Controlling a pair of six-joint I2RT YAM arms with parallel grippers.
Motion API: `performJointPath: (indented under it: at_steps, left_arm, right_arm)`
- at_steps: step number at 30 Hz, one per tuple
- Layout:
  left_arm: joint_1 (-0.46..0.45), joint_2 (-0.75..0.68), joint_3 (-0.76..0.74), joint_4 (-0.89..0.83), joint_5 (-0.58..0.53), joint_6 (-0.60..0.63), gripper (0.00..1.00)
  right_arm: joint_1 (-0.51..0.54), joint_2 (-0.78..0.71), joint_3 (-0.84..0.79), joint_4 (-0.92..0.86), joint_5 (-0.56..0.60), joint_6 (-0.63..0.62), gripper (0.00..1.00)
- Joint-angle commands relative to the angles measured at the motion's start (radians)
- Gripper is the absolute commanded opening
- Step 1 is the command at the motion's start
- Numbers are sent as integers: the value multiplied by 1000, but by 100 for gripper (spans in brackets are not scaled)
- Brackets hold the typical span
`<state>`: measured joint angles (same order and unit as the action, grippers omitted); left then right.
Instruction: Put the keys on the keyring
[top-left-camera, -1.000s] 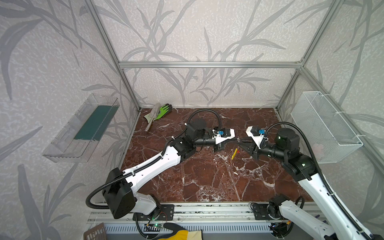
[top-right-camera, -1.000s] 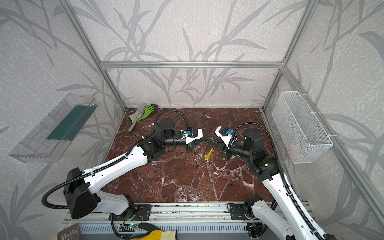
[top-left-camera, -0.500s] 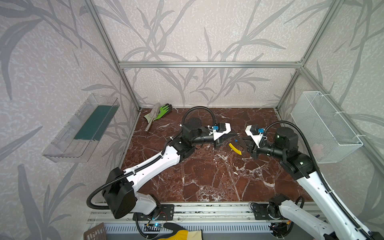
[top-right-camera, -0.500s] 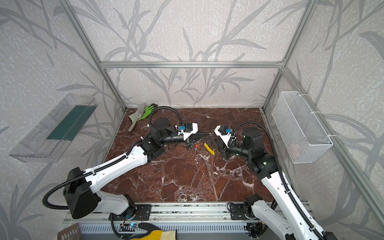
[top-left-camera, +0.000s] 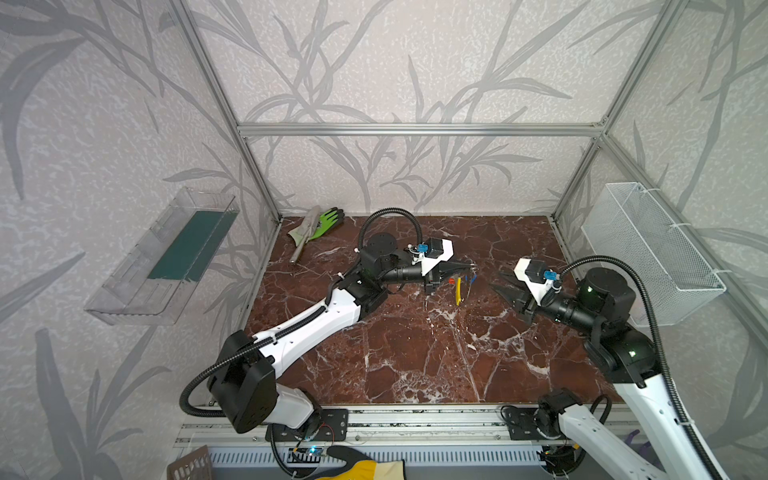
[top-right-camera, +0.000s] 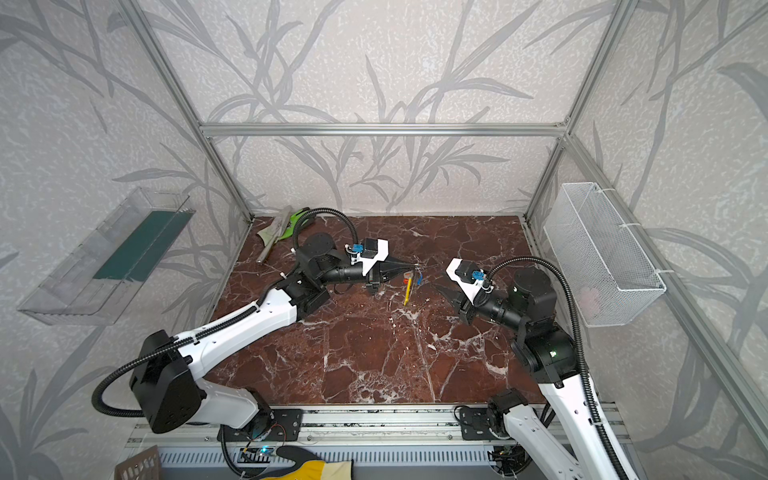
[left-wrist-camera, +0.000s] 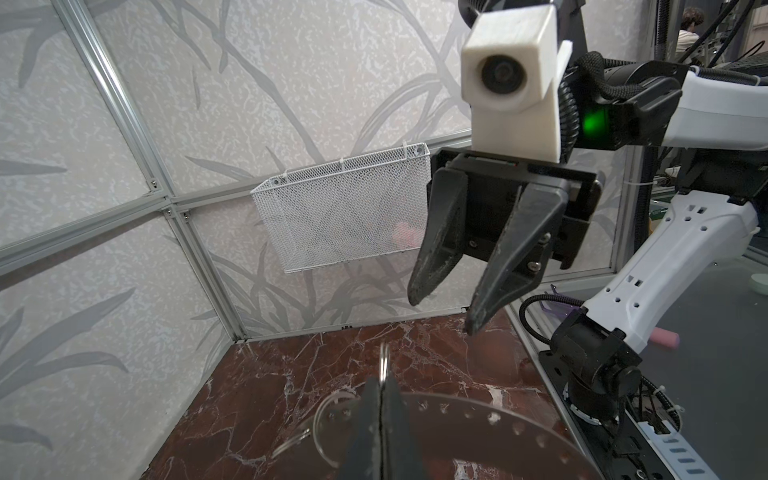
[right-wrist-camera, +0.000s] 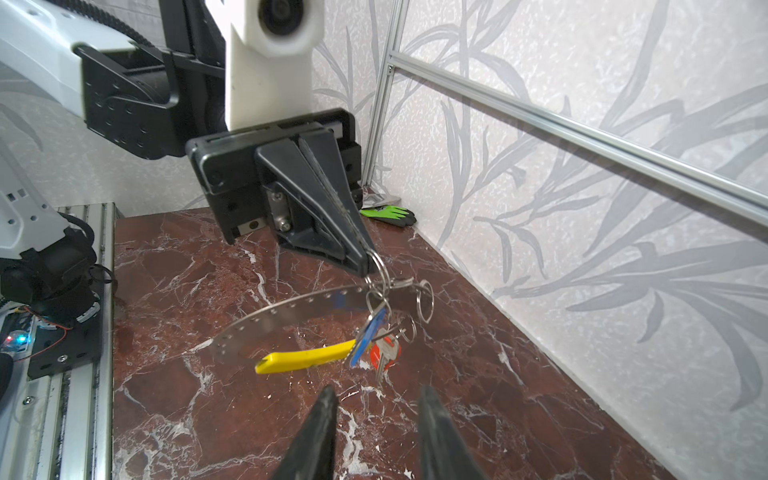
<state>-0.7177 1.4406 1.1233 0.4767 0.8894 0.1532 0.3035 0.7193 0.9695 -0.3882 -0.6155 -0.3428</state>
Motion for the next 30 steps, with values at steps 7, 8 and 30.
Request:
performJointPath:
  at_steps: [7, 8, 30]
  left_arm:
    - [-8, 8, 47, -32, 56, 29, 0]
    - [-9, 7, 49, -43, 55, 35, 0]
    - [-17, 1, 55, -38, 75, 34, 0]
  right_arm:
    - [-4, 92, 19, 126, -118, 83, 32]
    - [-4, 98, 17, 142, -126, 90, 31]
    - [-4, 150, 5, 140, -203, 104, 14]
